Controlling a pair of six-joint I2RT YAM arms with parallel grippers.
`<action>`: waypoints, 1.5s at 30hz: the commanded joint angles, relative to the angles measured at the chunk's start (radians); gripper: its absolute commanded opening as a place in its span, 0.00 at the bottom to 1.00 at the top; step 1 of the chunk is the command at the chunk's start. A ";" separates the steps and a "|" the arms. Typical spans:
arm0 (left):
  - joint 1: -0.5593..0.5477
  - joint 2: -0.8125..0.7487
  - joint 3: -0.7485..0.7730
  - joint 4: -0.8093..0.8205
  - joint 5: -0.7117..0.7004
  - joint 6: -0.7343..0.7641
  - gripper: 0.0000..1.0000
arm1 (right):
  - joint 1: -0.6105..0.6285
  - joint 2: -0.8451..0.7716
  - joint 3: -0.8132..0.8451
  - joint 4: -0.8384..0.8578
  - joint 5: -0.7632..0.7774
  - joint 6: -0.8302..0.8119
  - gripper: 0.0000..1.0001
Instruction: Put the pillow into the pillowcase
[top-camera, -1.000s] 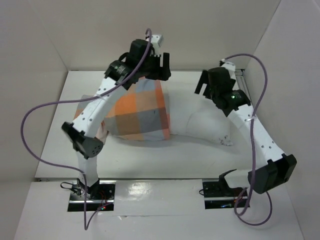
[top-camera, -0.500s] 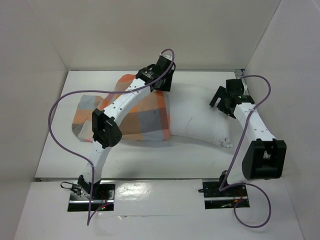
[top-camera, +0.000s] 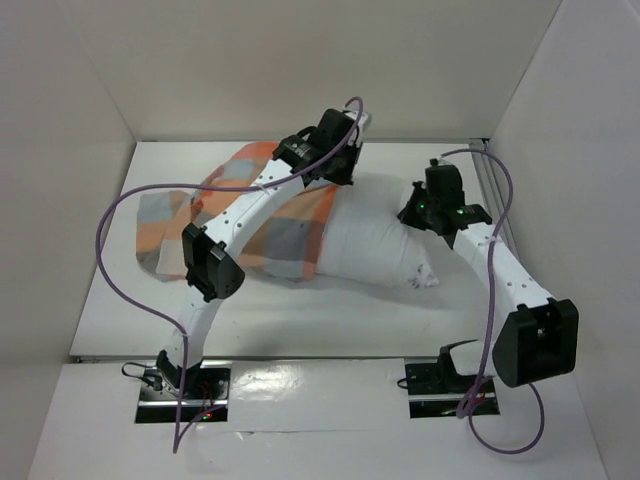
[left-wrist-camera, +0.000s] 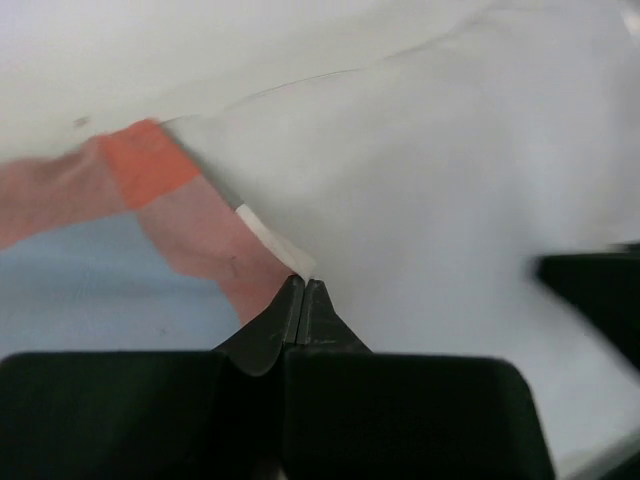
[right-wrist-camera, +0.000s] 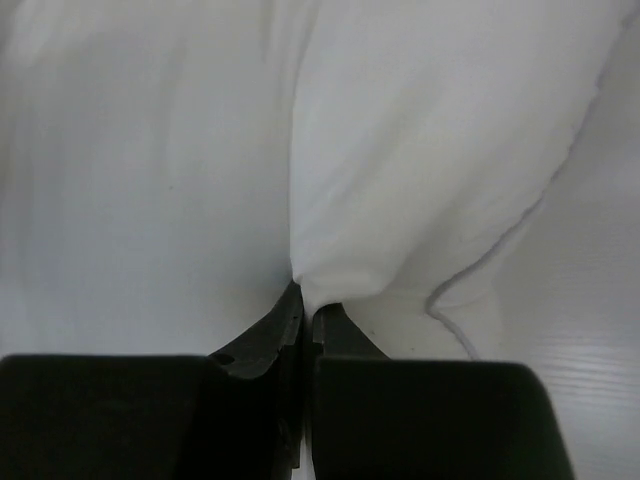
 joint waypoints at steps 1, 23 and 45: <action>-0.156 -0.108 0.117 0.146 0.385 -0.004 0.00 | 0.153 -0.016 0.151 0.076 -0.136 0.053 0.00; -0.155 -0.449 -0.348 0.035 -0.157 -0.045 0.80 | 0.069 -0.102 0.092 -0.140 0.103 0.047 1.00; -0.119 -0.797 -1.567 0.817 -0.393 -0.234 0.78 | 0.065 -0.267 0.009 -0.365 -0.004 -0.039 1.00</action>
